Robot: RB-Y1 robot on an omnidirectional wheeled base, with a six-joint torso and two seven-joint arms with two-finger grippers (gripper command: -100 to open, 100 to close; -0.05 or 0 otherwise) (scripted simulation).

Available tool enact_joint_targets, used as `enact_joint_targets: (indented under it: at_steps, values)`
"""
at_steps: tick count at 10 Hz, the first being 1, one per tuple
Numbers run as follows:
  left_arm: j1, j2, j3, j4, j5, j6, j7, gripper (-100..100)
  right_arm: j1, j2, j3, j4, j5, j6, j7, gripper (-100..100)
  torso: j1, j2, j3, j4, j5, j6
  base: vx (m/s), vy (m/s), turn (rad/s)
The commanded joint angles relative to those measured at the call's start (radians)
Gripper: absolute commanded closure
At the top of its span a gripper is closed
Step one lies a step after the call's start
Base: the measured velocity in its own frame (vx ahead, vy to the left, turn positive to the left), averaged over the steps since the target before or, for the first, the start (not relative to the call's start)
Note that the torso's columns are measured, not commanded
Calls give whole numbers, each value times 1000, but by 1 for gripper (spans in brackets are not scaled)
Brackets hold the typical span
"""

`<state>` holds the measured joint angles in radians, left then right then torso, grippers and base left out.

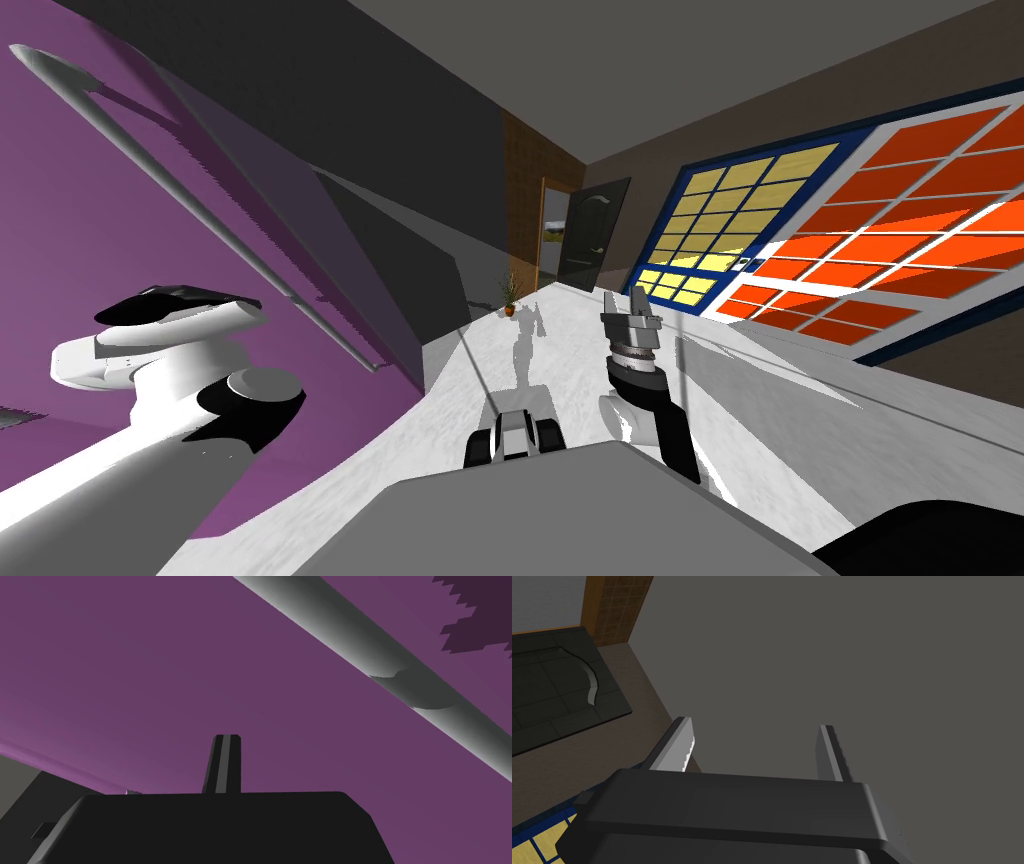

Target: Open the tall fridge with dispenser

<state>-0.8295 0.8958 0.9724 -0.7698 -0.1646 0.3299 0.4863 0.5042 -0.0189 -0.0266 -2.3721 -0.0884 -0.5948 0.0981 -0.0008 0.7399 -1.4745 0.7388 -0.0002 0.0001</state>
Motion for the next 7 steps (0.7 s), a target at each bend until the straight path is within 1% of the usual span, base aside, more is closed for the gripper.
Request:
enact_joint_targets:
  at_steps: [1, 2, 3, 5, 6, 7]
  values:
    - [53, 43, -56, -15, 82, -14, 0, 100, 0, 0, 0, 0, 0, 0, 0, 0, 0, -6, -4, -2, 0, 0, -97, 13, 13]
    - [58, 43, -86, -15, 112, -14, 0, 100, 0, 0, 0, 0, 0, 0, 0, 0, 2, -3, -2, -1, 1, -1, -113, 9, 16]
    - [58, 43, -91, -15, 145, -14, 0, 100, 0, 0, 0, 0, 0, 0, 0, 0, 1, -1, -1, -1, 1, 0, -62, 0, 3]
    - [58, 43, -91, -15, 190, -14, 0, 100, 0, 0, 0, 0, 0, 0, 0, 0, 0, -5, -4, -2, 0, 0, -7, -1, -2]
    - [107, 86, -140, -30, 224, -24, 0, 100, 0, 0, 0, 0, 0, 0, 0, 0, 1, -6, -4, -2, 0, 0, -87, 11, 15]
    - [111, 86, -163, -30, 251, -24, 0, 100, 0, 0, 0, 0, 0, 0, 0, 0, 2, 1, 0, 0, 0, -1, -117, 8, 15]
